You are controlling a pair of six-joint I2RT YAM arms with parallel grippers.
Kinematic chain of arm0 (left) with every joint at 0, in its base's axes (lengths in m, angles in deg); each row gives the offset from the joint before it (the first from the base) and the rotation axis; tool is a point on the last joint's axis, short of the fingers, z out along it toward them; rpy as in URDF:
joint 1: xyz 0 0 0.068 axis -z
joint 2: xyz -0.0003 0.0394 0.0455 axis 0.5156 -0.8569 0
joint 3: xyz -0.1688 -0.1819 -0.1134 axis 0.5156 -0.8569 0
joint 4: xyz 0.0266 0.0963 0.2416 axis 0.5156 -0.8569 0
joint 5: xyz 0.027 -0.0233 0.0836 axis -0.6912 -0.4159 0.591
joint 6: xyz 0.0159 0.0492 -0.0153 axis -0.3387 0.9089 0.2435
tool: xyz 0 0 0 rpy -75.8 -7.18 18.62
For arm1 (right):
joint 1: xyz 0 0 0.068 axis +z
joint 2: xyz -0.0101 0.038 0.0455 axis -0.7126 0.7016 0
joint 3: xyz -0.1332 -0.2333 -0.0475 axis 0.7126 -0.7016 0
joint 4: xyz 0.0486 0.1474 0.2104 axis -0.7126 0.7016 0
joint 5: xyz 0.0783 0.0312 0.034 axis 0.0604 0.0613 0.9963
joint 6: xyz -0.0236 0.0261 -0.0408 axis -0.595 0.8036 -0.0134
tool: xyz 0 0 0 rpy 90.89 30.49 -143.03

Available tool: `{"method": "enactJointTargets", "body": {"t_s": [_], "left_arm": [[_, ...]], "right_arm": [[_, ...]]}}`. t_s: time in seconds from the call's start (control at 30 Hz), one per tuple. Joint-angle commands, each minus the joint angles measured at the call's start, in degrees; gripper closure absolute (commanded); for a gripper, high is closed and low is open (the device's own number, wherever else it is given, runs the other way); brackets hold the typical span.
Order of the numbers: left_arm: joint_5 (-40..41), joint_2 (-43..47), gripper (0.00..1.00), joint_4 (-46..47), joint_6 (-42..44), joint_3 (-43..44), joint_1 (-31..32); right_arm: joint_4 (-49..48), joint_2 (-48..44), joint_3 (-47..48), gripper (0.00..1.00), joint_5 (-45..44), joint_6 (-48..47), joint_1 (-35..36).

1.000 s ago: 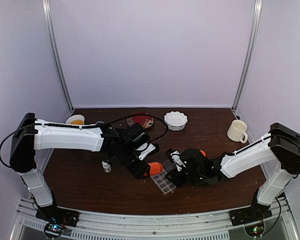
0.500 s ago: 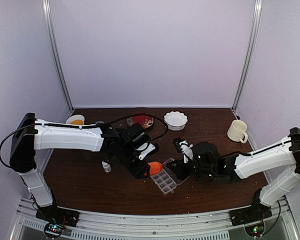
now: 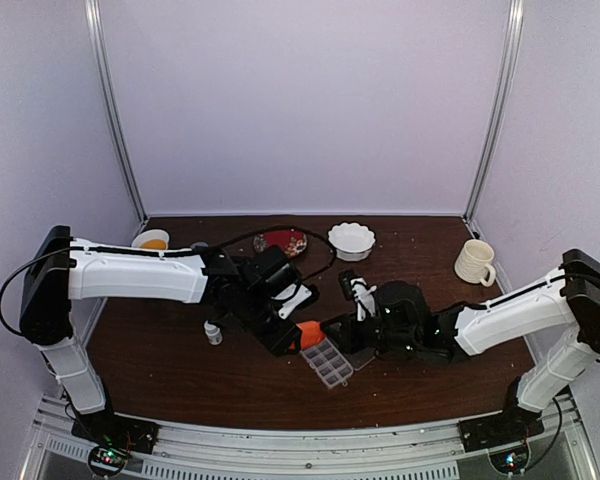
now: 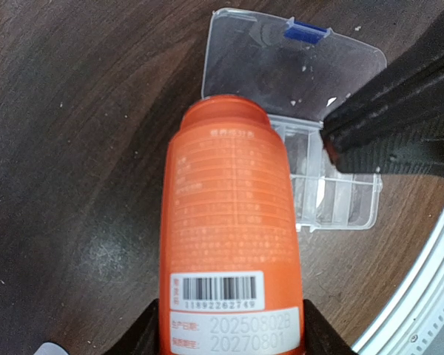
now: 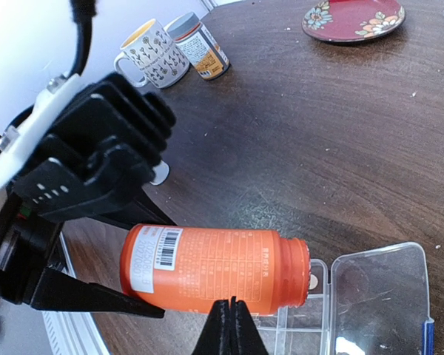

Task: Sort the pills into containers
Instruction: Pour the pill into the compartment of the pill container.

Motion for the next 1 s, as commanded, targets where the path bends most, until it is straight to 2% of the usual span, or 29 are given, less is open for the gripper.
{"method": "enactJointTargets", "body": {"t_s": [0.0,0.37,0.53,0.6,0.8,0.87,0.97], "left_arm": [[-0.30,-0.68,1.00,1.50,0.13,0.76,-0.09],[0.57,-1.15,1.00,0.59,-0.03,-0.40,-0.09],[0.59,-1.25,1.00,0.76,-0.13,-0.59,-0.14],[0.39,-1.31,1.00,0.87,-0.13,-0.55,-0.12],[0.47,-1.55,1.00,1.00,0.04,-0.23,-0.10],[0.40,-1.56,1.00,0.98,0.07,-0.16,-0.13],[0.03,-1.56,1.00,0.98,0.05,-0.26,-0.09]], "right_arm": [[-0.21,1.53,1.79,1.00,0.06,1.60,0.41],[8.87,-1.08,6.85,1.00,-3.66,-0.87,0.17],[4.71,-6.97,3.48,1.00,-5.71,1.64,0.06],[2.37,-5.23,3.09,1.00,-4.53,3.53,0.06],[-5.09,9.12,3.35,1.00,4.24,10.30,0.50],[-8.13,9.82,1.83,1.00,4.59,12.15,0.06],[-3.07,6.59,3.11,1.00,2.79,9.49,-0.63]]}}
